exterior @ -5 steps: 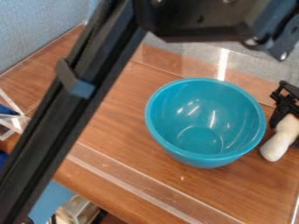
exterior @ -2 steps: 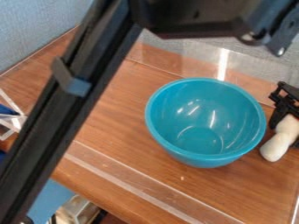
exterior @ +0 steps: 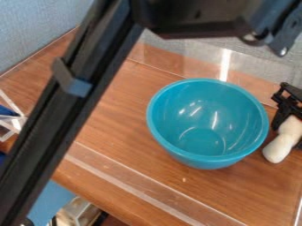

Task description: Put the mushroom in the blue bowl

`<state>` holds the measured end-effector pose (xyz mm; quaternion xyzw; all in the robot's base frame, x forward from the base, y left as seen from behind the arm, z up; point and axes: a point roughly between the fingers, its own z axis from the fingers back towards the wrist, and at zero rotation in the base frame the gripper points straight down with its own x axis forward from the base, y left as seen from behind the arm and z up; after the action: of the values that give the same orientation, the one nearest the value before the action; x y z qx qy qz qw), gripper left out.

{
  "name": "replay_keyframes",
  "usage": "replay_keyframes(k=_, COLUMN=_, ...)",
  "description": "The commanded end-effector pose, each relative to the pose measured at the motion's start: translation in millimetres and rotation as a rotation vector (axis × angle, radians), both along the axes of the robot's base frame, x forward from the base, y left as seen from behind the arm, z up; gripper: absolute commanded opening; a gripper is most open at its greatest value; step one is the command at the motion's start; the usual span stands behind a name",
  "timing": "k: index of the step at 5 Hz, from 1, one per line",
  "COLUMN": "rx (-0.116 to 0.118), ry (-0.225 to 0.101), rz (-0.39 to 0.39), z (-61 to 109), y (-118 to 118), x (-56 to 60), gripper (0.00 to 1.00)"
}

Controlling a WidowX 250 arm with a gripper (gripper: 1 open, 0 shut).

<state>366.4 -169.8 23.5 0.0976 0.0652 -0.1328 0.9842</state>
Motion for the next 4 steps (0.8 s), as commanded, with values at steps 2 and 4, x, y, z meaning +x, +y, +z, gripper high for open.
replay_keyframes(k=2, rx=0.009, ry=0.014, rz=0.043, z=-7.7, y=7.6, x=-1.7, gripper=0.00)
replay_keyframes(k=4, rx=0.012, ry=0.019, rz=0.058, z=-7.9, y=9.4, x=-2.3, gripper=0.00)
